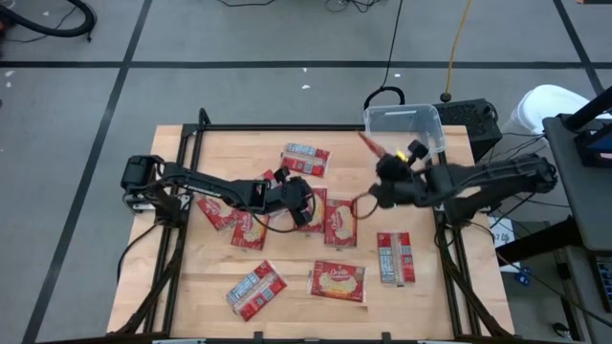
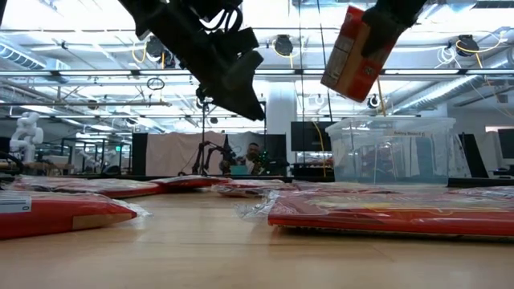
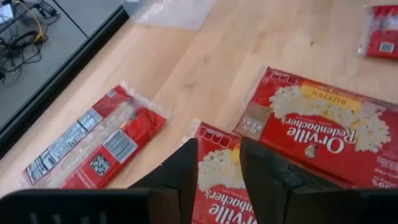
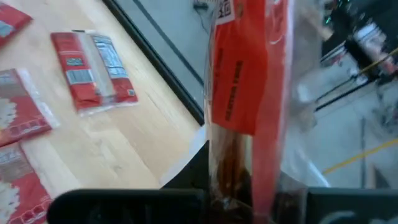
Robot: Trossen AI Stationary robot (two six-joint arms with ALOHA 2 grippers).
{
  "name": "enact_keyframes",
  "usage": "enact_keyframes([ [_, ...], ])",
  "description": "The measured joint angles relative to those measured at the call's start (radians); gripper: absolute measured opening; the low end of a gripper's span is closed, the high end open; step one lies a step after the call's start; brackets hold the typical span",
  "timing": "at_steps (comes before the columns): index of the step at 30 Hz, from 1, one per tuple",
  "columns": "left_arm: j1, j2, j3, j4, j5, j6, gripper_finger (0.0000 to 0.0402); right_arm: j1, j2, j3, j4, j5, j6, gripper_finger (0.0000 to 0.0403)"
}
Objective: Sort popcorn bags into baskets
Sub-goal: Put the popcorn bag into the transparent container
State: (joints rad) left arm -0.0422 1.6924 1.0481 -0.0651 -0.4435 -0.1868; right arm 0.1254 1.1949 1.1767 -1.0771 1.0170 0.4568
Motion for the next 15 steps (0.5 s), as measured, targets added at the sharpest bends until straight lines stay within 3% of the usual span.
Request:
enact_keyframes([
  [11,-0.002,0.000,0.000,0.028,0.006,0.039,0.0116,-0.087,-0.009,0.000,0.000,-0.083,-0.214,0.0020],
  [15,-0.002,-0.001,0.001,0.130,0.006,0.145,0.0122,-0.082,-0.027,0.000,0.041,-0.140,-0.294,0.0020],
])
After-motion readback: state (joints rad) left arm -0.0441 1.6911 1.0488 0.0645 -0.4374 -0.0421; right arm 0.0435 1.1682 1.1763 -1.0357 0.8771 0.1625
